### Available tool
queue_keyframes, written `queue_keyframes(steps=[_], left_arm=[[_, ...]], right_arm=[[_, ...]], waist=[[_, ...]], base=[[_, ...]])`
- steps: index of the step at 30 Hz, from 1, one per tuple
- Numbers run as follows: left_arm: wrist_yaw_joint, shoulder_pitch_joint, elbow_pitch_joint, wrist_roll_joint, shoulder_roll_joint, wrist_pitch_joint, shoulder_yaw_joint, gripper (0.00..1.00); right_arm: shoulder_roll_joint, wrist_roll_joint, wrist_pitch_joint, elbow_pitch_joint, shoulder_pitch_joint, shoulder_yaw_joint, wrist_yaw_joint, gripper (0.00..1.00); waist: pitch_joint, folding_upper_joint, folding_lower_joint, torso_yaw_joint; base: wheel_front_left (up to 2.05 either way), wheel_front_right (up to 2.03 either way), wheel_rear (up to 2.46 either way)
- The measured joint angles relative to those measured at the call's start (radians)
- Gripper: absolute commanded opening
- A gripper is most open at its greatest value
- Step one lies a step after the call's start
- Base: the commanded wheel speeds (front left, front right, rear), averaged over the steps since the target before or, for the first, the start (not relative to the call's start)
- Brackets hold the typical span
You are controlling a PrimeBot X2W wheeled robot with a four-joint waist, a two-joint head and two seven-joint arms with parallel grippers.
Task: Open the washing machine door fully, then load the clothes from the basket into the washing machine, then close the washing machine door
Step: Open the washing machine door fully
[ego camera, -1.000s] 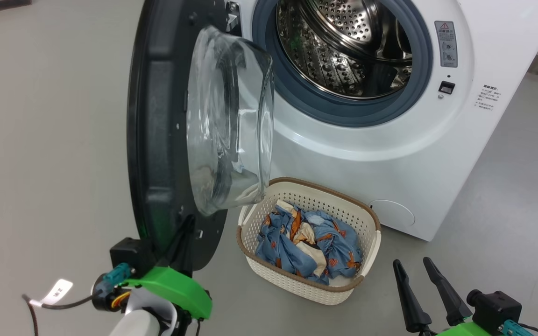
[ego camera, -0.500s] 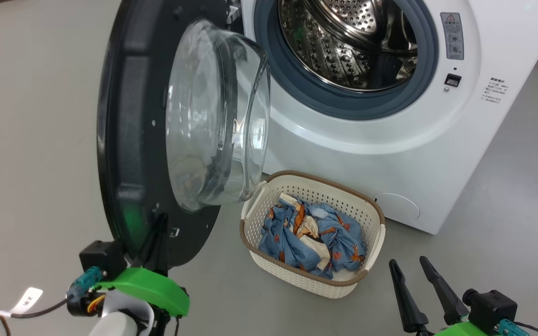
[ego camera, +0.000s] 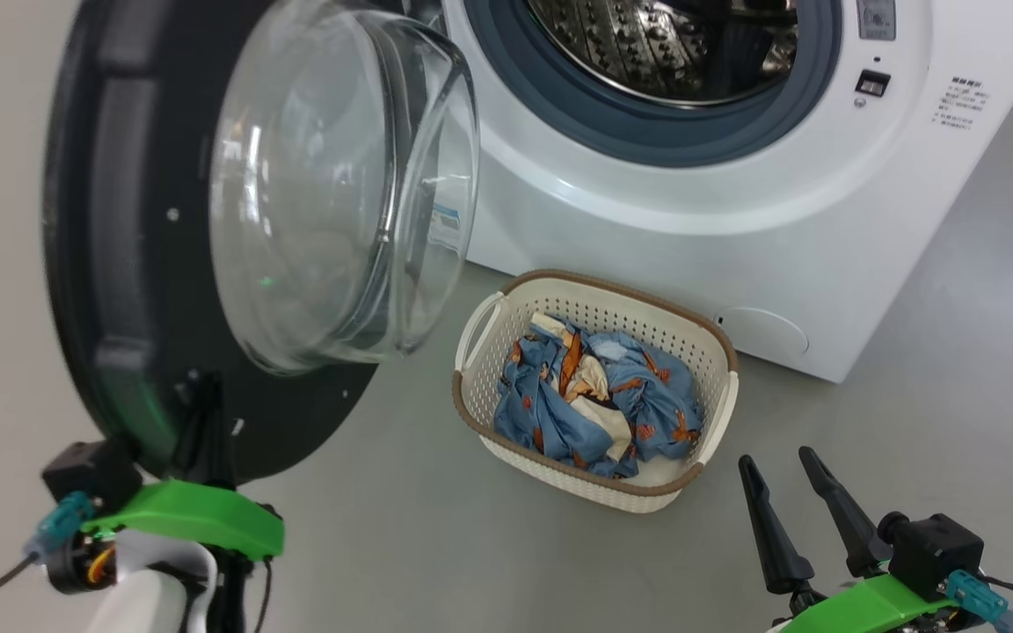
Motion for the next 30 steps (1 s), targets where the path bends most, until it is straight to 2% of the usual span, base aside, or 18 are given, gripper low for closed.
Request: queue_keyframes(steps=[12, 18, 30], left_arm=[[-0.008, -0.027, -0.027, 0.011, 0.009, 0.000, 0.167, 0.00], [-0.037, -0.075, 0.021, -0.012, 0.018, -0.003, 0.276, 0.00], [-0.096, -0.195, 0.161, 0.026, 0.063, -0.003, 0.452, 0.00]], right_arm=[[-0.009, -0.056, 0.066, -0.068, -0.025, -0.008, 0.000, 1.00], [-0.034, -0.077, 0.108, -0.115, -0.036, -0.012, 0.000, 1.00], [-0.079, -0.097, 0.171, -0.196, -0.051, -0.036, 0.000, 1.00]], waist=[[0.097, 0.0000, 0.0000, -0.013], [0.151, 0.0000, 0.0000, -0.025], [0.245, 0.0000, -0.0001, -0.055]], base=[[0.00, 0.00, 0.00], [0.00, 0.00, 0.00], [0.00, 0.00, 0.00]])
